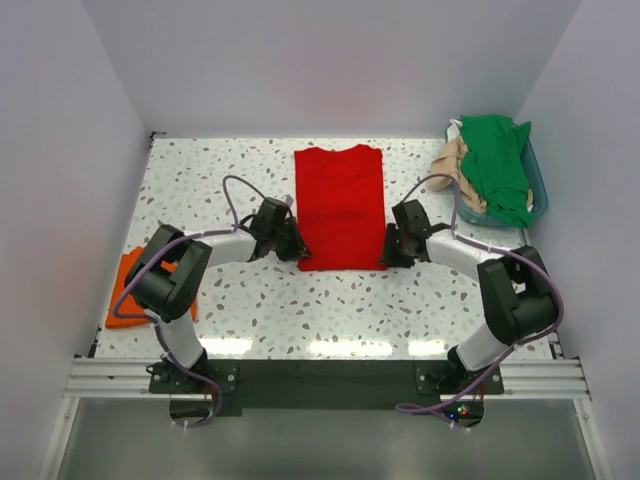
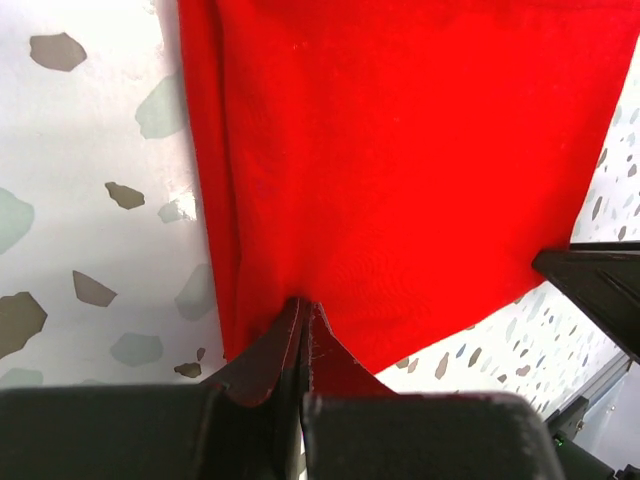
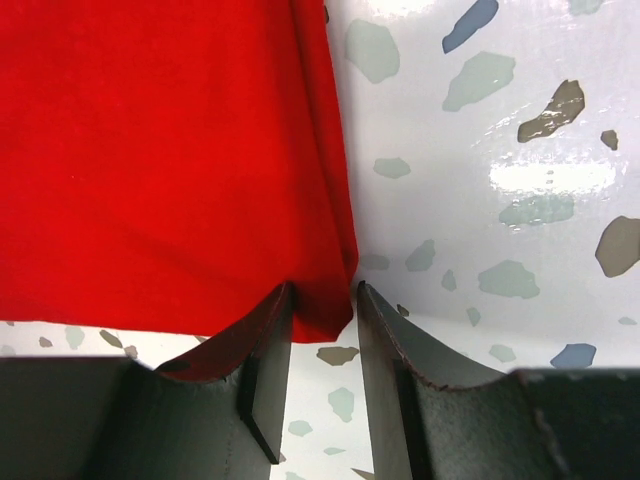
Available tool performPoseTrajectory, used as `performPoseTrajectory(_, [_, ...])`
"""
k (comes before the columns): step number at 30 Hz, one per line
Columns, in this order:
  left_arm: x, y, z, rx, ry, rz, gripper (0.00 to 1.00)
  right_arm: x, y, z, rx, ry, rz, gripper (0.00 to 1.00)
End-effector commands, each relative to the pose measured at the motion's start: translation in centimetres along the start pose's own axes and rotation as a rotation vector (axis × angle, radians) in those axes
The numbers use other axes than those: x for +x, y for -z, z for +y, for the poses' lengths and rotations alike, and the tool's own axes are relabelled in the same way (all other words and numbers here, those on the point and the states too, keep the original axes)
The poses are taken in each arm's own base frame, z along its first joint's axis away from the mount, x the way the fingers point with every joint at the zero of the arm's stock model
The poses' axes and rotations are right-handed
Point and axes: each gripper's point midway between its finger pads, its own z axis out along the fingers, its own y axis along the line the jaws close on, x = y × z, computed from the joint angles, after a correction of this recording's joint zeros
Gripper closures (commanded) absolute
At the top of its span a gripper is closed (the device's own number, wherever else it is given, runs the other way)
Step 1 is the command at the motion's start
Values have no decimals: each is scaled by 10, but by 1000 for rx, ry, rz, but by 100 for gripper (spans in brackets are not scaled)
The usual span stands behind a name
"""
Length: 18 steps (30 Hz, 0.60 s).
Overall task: Fold and stack the t-shirts
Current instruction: Fold the tshirt
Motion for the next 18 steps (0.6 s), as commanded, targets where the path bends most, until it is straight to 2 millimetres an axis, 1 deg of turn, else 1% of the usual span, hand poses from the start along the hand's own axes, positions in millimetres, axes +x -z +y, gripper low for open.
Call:
performPoseTrajectory(1, [-5, 3, 0, 18, 4, -39, 99, -3, 1, 0, -16, -7, -25, 64])
performPoseTrajectory(2, [-6, 6, -3, 29, -4, -40, 96, -3, 2, -1, -12, -7, -21, 64])
performPoseTrajectory(4, [-14, 13, -12, 54, -15, -60, 92, -9, 9, 3, -23, -7, -40, 64])
performPoseTrajectory(5, [-18, 17, -16, 65, -22, -67, 87, -9, 12, 2, -23, -7, -40, 64])
performPoseTrajectory(6, [-22, 24, -20, 75, -24, -79, 85, -16, 20, 6, -36, -5, -62, 64])
performPoseTrajectory(7, [-25, 28, -21, 80, -27, -88, 82, -17, 23, 7, -39, -5, -68, 62])
performPoseTrajectory(8, [-27, 33, -21, 77, -25, -100, 75, -18, 27, 5, -32, -8, -68, 61])
performPoseTrajectory(9, [-31, 42, -22, 82, -24, -116, 72, -20, 31, 5, -38, -12, -75, 60])
performPoseTrajectory(10, [-32, 46, -21, 82, -20, -122, 70, -22, 36, 6, -48, -17, -90, 57])
performPoseTrajectory(11, [-29, 49, -13, 68, -3, -124, 65, -24, 39, 4, -46, -30, -96, 57])
performPoseTrajectory(12, [-31, 56, -13, 77, -1, -137, 64, -23, 40, 2, -47, -37, -101, 56])
performPoseTrajectory(13, [-30, 58, -10, 75, 16, -139, 61, -24, 44, 6, -70, -44, -102, 56])
performPoseTrajectory(14, [-22, 59, -3, 74, 25, -128, 61, -25, 45, 7, -81, -49, -107, 55])
performPoseTrajectory(16, [-17, 62, -3, 96, 26, -124, 58, -21, 44, 10, -101, -60, -92, 55])
performPoseTrajectory(18, [-5, 59, -2, 131, 39, -97, 57, -20, 42, 15, -129, -70, -81, 56])
